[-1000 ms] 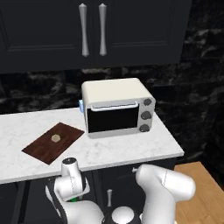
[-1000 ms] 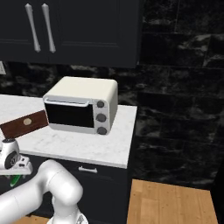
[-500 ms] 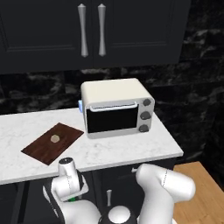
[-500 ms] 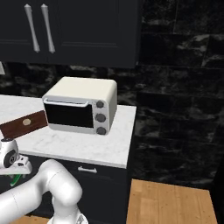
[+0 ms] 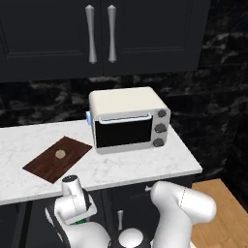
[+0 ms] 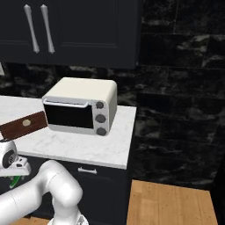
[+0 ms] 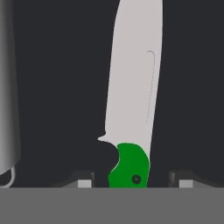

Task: Place the appropriate cutting tool for cutting the garlic skin on the cutting board.

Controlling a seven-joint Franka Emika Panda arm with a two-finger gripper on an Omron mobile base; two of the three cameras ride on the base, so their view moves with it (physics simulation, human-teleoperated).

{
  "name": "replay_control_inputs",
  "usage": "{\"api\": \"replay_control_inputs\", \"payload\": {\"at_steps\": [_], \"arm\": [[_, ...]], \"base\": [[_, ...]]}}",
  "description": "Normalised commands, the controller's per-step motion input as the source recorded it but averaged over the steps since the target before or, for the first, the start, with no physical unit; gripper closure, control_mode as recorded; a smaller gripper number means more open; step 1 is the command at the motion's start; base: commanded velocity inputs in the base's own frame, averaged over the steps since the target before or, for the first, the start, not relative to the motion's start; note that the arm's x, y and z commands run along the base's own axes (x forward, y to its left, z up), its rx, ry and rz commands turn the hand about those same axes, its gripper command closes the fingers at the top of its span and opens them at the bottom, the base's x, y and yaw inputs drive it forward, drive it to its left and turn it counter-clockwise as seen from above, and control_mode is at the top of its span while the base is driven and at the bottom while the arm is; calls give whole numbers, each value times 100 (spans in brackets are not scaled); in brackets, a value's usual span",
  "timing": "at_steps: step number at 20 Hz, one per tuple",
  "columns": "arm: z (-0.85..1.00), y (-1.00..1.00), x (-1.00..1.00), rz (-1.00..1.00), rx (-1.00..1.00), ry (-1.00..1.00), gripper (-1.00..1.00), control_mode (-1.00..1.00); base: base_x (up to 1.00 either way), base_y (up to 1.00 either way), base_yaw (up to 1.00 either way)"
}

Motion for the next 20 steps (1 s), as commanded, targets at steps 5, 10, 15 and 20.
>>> {"api": "replay_control_inputs", "payload": {"at_steps": [5, 10, 15, 20], "arm": [[-61, 48, -85, 0, 6, 1, 100, -100], [-49, 54, -77, 0, 1, 0, 100, -100], [-29, 45, -27, -1, 0, 0, 100, -100], [-17, 45, -24, -3, 0, 0, 100, -100]], "base": [[0, 0, 0], [0, 0, 0], [0, 0, 0], [0, 0, 0]]}}
